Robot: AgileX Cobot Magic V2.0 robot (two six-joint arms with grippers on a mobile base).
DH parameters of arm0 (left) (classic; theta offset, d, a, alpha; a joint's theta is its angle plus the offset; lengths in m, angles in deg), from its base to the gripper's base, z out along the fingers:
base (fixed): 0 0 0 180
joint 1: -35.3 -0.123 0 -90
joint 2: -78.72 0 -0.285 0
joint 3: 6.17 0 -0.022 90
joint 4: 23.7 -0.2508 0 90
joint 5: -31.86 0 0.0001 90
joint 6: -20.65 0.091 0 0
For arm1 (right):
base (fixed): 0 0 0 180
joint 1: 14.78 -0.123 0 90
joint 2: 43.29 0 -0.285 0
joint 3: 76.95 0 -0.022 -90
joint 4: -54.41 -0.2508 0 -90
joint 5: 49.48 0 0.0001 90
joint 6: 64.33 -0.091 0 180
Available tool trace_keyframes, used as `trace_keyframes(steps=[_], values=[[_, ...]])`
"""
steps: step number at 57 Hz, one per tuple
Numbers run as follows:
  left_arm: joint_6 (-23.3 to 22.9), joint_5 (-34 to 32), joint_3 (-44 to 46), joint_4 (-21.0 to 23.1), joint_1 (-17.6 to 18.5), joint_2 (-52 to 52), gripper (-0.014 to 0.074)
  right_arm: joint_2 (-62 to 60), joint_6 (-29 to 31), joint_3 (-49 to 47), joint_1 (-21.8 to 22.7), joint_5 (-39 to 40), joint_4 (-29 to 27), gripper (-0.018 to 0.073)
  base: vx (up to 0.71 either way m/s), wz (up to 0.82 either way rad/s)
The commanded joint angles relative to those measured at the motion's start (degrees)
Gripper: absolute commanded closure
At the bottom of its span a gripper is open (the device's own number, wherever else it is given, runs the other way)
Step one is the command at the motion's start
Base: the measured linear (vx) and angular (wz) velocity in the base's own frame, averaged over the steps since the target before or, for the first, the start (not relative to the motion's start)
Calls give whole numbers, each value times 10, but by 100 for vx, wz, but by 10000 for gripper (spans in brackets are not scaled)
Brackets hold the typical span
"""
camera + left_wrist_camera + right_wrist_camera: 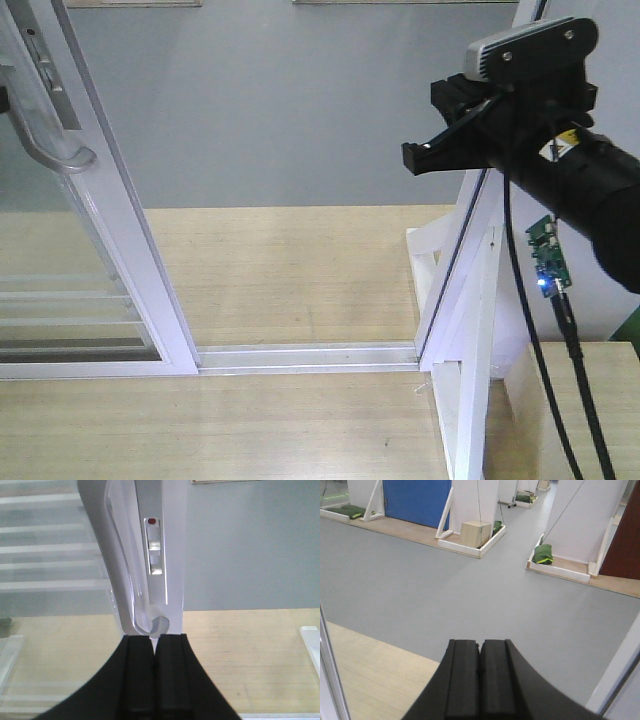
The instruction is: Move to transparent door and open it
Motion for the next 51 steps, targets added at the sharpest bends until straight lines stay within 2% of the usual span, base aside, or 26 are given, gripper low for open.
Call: trace_keyframes(steps=[1, 11, 17, 33, 38, 45, 51], values=[[-1, -69, -40, 21, 3, 65, 603, -52, 5, -17, 25, -19, 5, 566, 0, 0], [-1, -73, -157, 32, 4, 180, 603, -131, 40, -14, 60, -98, 6, 564, 0, 0], [-1, -62, -216, 47, 5, 265, 603, -185, 49, 35, 61, -98, 5, 564, 0, 0], [4, 43, -275, 65, 45, 449, 603, -353, 47, 187, 61, -86, 3, 564, 0, 0], [32, 77, -275, 96, 52, 489, 603, -407, 47, 222, 61, -94, 3, 564, 0, 0], [112, 114, -276, 169, 55, 520, 603, -460, 47, 262, 61, -113, 3, 564, 0, 0], [165, 107, -292, 225, 55, 528, 603, -475, 47, 276, 61, -101, 3, 564, 0, 0]])
